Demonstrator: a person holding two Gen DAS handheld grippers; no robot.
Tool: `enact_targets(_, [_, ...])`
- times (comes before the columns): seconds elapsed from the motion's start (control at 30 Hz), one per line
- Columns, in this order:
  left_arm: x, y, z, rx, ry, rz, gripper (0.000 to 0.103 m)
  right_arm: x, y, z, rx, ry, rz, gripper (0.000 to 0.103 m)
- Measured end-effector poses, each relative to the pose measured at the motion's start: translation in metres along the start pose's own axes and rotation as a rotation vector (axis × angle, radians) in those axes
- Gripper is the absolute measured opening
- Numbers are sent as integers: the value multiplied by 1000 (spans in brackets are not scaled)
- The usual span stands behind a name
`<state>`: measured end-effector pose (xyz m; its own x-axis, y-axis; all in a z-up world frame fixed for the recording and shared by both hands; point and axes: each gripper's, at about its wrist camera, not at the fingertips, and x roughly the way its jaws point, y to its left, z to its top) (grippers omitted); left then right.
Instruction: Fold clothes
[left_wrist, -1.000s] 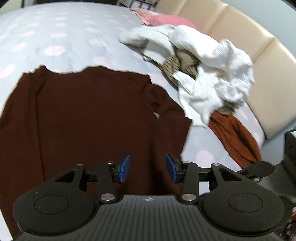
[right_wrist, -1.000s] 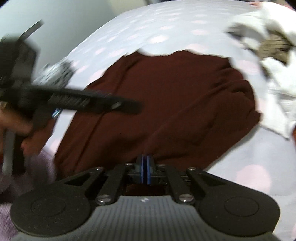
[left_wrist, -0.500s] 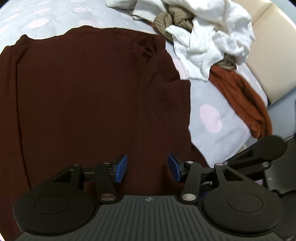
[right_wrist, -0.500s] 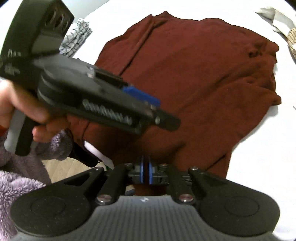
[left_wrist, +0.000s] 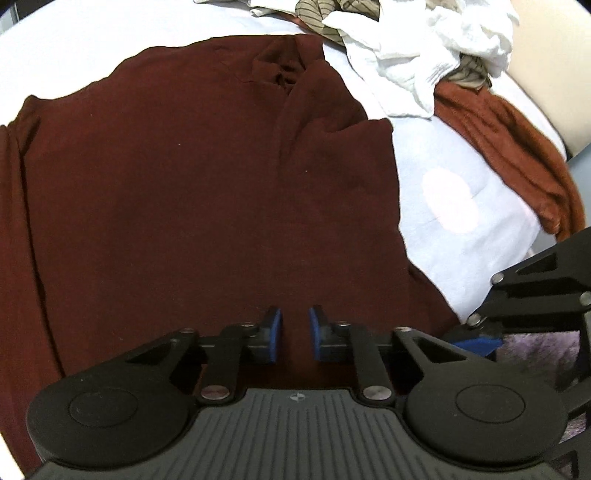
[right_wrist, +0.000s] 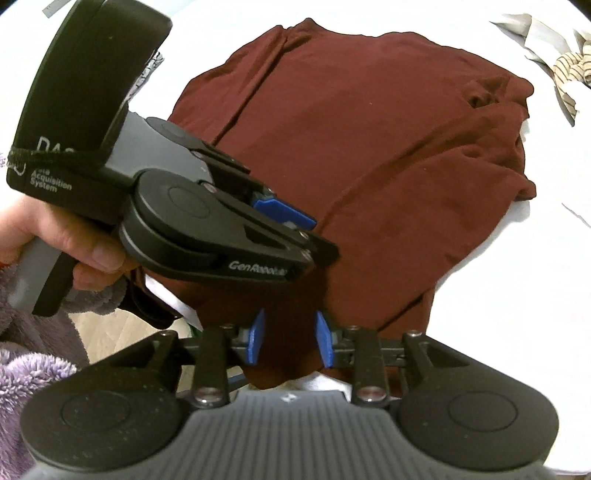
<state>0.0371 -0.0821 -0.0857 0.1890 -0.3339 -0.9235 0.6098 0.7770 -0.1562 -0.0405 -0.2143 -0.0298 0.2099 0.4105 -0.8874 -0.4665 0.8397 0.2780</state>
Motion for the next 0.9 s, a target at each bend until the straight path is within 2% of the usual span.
enact_targets(0.17, [-2, 0, 1, 5, 2, 17, 1, -2, -9, -1, 9, 2, -34, 38])
enact_targets(0.47, [-28, -6, -1, 25, -41, 20, 0, -7, -25, 1, 30, -10, -113, 43])
enact_targets(0.6, [-41, 4, -9, -3, -57, 5, 0, -12, -30, 4, 41, -25, -132, 43])
enact_targets(0.7, [-46, 15, -21, -49, -50, -17, 0, -18, -28, 6, 40, -60, -114, 43])
enact_targets(0.83, [-47, 24, -35, -82, -43, -51, 0, -20, -16, 10, 8, -94, -34, 43])
enact_targets(0.9, [-49, 24, -41, -81, -41, -62, 0, -18, -11, 13, -4, -95, -47, 43])
